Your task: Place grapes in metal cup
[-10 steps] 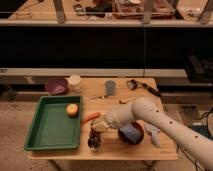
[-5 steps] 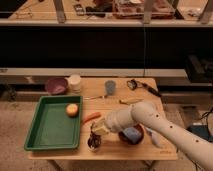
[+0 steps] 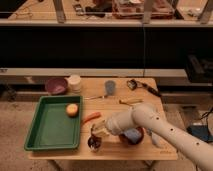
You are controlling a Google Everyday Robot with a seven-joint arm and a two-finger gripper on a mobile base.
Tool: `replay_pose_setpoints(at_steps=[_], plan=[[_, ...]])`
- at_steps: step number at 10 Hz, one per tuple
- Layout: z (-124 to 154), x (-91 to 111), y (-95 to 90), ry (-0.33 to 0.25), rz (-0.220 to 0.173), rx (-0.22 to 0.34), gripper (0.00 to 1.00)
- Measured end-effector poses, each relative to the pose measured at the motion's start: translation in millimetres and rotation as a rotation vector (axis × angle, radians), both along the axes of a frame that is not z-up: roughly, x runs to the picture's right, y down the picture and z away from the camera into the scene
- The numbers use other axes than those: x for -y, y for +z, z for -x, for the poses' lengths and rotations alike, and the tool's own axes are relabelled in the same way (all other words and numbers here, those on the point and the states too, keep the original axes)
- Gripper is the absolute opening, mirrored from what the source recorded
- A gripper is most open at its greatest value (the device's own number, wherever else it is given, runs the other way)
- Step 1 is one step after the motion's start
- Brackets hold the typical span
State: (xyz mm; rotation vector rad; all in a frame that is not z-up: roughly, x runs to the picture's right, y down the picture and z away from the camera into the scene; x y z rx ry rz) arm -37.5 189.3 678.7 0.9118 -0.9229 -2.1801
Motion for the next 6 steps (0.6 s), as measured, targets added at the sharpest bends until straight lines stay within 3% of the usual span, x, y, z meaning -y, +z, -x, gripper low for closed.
replay_pose_setpoints(at_steps=[4, 6], plan=[[1.4, -8.3, -3.0, -0.02, -0.032, 0.012, 0.0], [2.8, -11.0, -4.3, -0.036, -0.044, 0.009, 0.1]])
